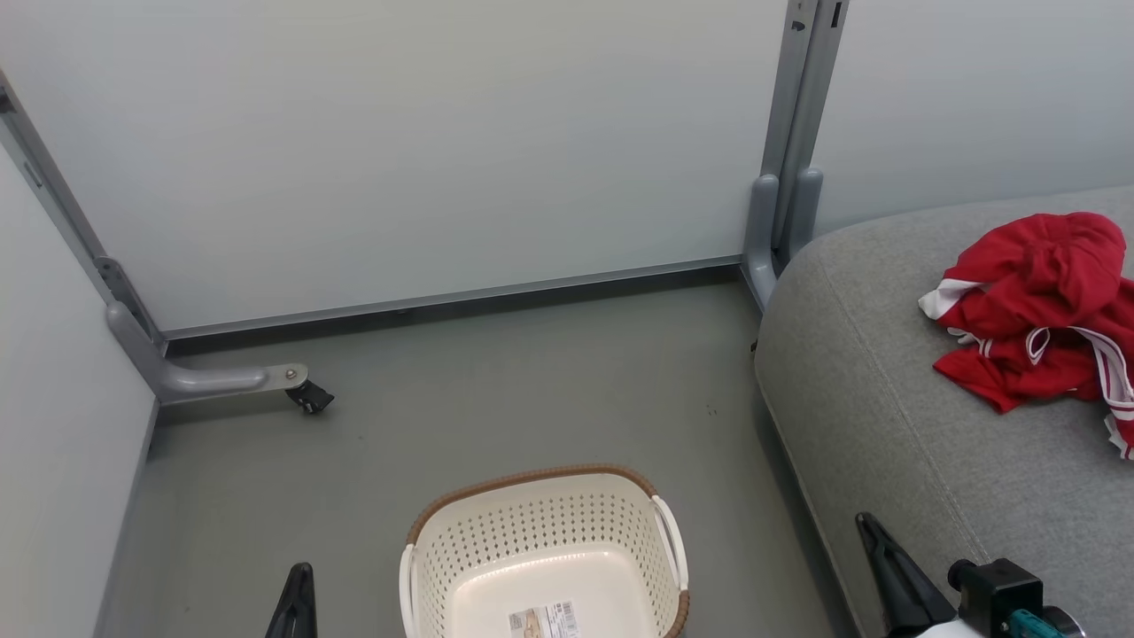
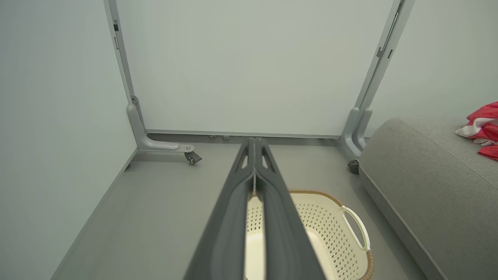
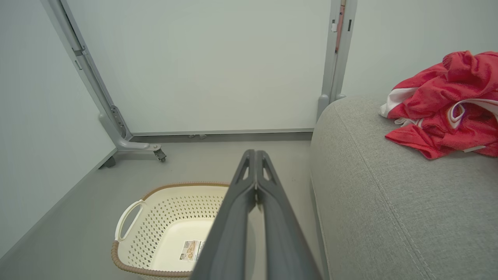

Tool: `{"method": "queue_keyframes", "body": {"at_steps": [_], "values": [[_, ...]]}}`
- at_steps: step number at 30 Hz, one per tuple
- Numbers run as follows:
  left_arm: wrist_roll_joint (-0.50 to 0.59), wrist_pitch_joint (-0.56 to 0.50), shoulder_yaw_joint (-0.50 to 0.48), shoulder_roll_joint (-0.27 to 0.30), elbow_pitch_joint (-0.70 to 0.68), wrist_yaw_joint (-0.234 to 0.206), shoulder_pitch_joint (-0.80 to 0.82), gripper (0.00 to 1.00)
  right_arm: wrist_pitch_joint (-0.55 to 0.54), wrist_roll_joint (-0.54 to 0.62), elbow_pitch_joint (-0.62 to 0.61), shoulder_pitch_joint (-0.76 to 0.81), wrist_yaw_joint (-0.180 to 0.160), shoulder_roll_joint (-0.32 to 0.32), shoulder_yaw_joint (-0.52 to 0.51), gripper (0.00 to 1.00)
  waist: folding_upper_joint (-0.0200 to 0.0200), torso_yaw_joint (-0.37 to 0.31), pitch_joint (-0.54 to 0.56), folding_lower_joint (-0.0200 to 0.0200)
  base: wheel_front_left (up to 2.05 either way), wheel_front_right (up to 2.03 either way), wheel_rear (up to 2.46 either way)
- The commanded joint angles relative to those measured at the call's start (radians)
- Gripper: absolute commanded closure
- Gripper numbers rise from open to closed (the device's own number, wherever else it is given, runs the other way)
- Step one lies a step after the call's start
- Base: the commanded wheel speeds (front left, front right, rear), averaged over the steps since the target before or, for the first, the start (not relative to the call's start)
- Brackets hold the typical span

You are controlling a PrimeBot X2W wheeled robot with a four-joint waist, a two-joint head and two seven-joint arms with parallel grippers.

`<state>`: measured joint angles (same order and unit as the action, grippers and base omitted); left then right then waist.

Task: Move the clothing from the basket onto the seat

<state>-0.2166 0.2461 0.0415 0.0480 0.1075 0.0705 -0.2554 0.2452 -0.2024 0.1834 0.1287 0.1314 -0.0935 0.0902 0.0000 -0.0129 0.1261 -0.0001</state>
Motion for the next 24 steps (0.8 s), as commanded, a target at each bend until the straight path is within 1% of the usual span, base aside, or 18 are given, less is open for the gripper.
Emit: {"method": "queue_keyframes", "body": {"at_steps": [1,13,24], "values": [[-0.055,-0.011,-0.008,0.002,-0.009,0.004,0.028,1.0,-0.011,-0.054,-0.012,-0.025,0.0,-0.003,-0.011,1.0,0.0,0.0,-0.002,0.0001,0.0,0.0,0.0],[-0.273,-0.066,-0.031,0.004,0.015,0.014,0.085,1.0,-0.065,-0.275,0.0,-0.062,0.0,0.002,-0.04,1.0,0.0,0.002,-0.014,0.0001,0.0,0.0,0.0],[-0.446,-0.111,-0.05,0.005,0.034,0.021,0.13,1.0,-0.109,-0.452,0.009,-0.09,0.0,0.006,-0.063,1.0,0.0,0.003,-0.026,0.0001,0.0,0.0,0.0]]}}
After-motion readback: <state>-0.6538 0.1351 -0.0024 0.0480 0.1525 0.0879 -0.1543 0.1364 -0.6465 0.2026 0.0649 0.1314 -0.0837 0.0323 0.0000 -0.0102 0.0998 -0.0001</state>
